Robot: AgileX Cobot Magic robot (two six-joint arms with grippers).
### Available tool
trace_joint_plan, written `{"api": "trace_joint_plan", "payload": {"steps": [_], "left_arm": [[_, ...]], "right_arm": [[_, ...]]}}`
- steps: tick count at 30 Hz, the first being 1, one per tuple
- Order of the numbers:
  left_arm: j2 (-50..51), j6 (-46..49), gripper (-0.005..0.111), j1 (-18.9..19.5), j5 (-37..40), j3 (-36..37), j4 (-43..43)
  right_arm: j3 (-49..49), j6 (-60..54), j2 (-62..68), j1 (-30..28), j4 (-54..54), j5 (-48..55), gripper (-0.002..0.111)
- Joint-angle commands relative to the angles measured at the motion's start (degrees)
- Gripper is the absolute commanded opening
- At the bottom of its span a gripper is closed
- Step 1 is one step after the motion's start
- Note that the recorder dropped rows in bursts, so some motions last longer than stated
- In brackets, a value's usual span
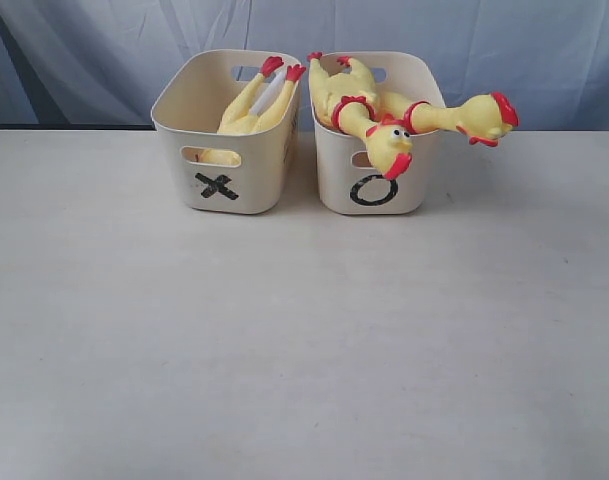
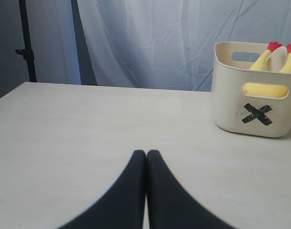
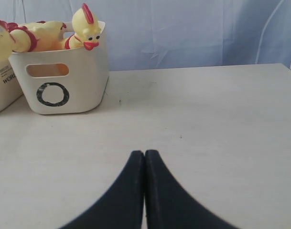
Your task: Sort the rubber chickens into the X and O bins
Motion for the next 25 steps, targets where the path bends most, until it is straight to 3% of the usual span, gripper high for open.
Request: {"api": "trace_joint_plan", "payload": {"steps": [1,13,25], "left_arm": [[-0.3,0.1,0.000,-0.3,-0.6,0.1,0.0],[-0.3,0.1,0.000,-0.3,-0.6,0.1,0.0],[-0.3,0.1,0.000,-2.7,-0.6,0.1,0.0]], "right_arm": [[0.1,-0.2,-0.2,0.1,0.1,-0.5,-0.001],[0.1,-0.2,-0.2,0.1,0.1,-0.5,-0.001],[0.1,-0.2,-0.2,0.1,0.7,-0.4,-0.001]]}}
